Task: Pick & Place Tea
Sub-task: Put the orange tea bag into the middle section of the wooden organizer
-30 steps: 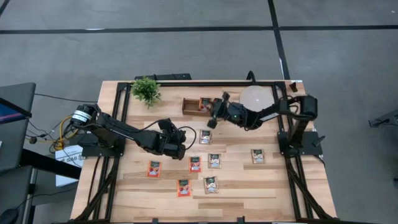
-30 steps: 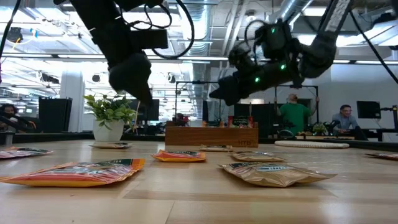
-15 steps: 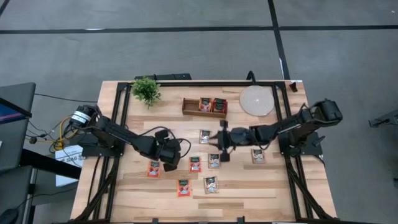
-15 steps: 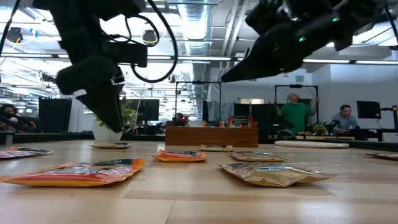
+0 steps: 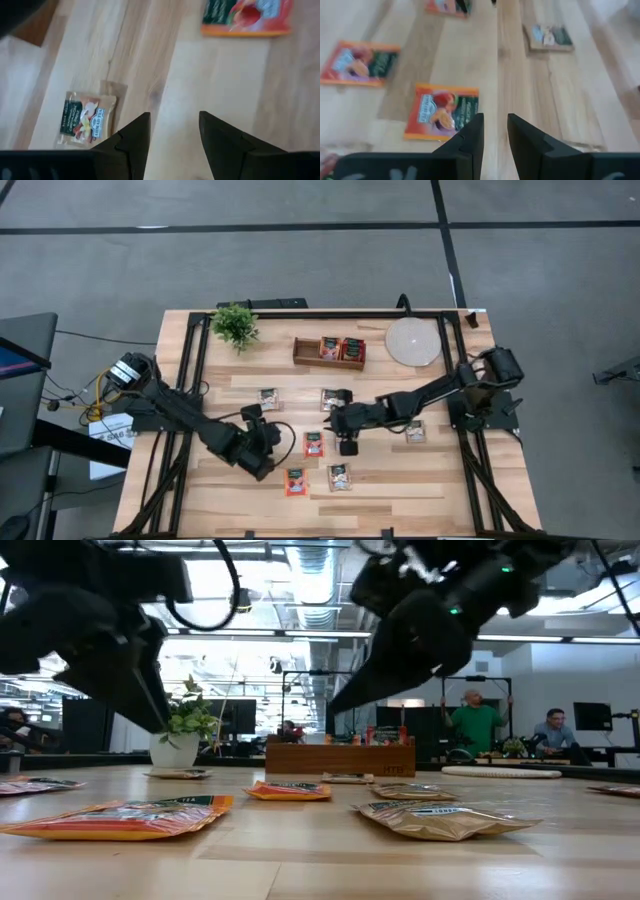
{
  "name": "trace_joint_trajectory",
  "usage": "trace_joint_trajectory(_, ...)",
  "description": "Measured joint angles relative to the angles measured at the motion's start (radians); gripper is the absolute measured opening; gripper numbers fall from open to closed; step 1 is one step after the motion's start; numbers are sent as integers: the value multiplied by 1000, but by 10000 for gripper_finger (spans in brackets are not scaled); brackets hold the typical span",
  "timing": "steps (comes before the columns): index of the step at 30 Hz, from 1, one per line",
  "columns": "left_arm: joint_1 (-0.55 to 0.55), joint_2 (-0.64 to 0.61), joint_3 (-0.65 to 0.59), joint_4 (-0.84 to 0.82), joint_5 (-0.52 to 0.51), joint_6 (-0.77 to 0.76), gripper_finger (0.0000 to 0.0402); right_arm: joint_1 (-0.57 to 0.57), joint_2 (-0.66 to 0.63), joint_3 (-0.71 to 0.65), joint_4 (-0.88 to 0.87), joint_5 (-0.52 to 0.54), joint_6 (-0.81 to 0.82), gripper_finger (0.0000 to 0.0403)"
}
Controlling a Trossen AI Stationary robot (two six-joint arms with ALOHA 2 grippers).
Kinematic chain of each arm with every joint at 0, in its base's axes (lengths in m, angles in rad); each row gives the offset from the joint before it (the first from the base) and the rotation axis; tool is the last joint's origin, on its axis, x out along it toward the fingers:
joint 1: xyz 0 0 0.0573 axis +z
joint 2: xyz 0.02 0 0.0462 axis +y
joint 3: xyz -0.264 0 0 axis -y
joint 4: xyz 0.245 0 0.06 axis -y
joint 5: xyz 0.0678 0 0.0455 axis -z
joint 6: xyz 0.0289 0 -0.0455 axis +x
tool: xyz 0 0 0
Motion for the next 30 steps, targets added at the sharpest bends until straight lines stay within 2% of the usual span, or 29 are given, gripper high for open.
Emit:
trace_joint_trajectory(6, -67, -90, -69, 32, -56, -42, 162, -12, 126, 170, -194, -37, -8, 79)
trace_joint_trajectory(9, -84, -187, -145, 97, -92, -39, 162, -11, 167, 238, -254, -74, -8, 79)
trace_joint_trajectory(14, -93, -382, -300, 267, -92, 33, 162, -16, 203, 315, -370, -78, 10, 83)
trace_joint_trajectory(19, -87, -548, -424, 367, -54, 133, 162, -29, 203, 324, -383, -91, 34, 114)
trace_joint_trajectory(23, -72, -643, -482, 440, -13, 219, 162, -50, 207, 324, -381, -165, 37, 146)
trace_joint_trajectory(30, -26, -702, -491, 463, 50, 336, 162, -81, 218, 325, -387, -187, 62, 176)
